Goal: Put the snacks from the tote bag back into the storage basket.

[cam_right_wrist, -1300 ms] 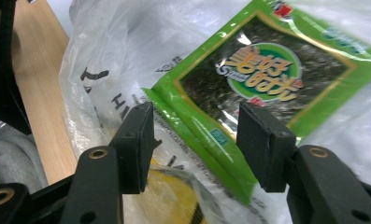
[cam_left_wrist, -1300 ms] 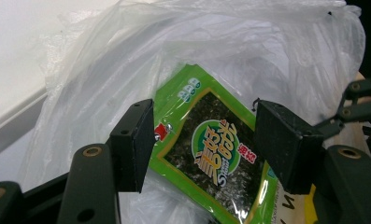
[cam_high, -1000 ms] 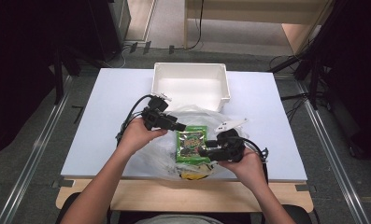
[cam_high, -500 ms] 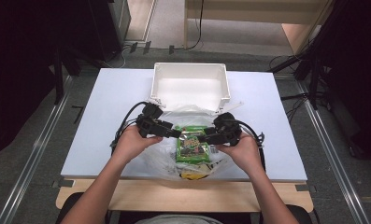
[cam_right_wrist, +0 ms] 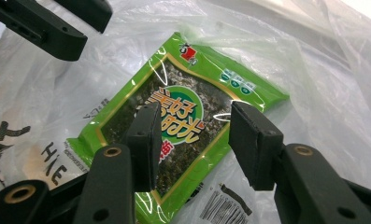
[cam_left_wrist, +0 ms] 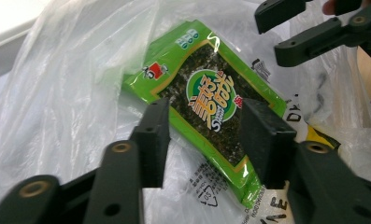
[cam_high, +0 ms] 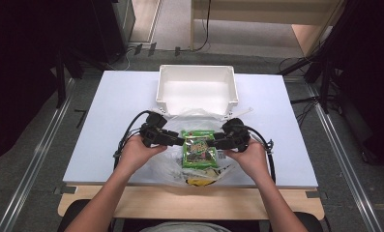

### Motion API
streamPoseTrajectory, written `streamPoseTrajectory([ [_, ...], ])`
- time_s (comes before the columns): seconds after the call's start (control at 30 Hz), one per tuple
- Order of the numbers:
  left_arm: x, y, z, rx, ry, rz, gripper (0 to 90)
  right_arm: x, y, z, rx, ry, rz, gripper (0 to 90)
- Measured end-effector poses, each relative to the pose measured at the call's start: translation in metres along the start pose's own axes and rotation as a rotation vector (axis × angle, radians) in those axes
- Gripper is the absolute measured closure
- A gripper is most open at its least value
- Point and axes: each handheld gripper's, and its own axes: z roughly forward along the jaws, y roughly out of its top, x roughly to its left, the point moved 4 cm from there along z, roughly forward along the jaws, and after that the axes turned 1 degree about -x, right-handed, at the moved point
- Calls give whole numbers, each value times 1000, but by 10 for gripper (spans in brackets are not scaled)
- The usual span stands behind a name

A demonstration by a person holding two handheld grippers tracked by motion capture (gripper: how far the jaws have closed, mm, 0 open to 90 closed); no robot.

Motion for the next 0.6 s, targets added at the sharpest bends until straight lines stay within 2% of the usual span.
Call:
streamPoseTrajectory([
  [0.03, -2, -1, 2, 6, -13, 15, 671, 0, -1, 1, -8, 4, 5, 567],
  [0.07, -4, -2, 6, 19, -33, 19, 766, 0, -3, 2, -3, 9, 18, 572],
  [0.1, -4, -2, 6, 19, -33, 19, 813, 0, -4, 3, 1, 8, 15, 574],
  [0.17, -6, -5, 12, 43, -30, 37, 839, 0, -5, 4, 3, 8, 15, 574],
  [0.23, -7, -8, 17, 67, -27, 33, 884, -1, -8, 6, 15, 3, 18, 573],
  [0.4, -8, -12, 27, 90, -12, 38, 877, -1, -9, 7, 21, 0, 16, 574],
  [0.6, -6, -16, 35, 99, -13, 40, 852, -1, -10, 9, 19, -3, 10, 573],
])
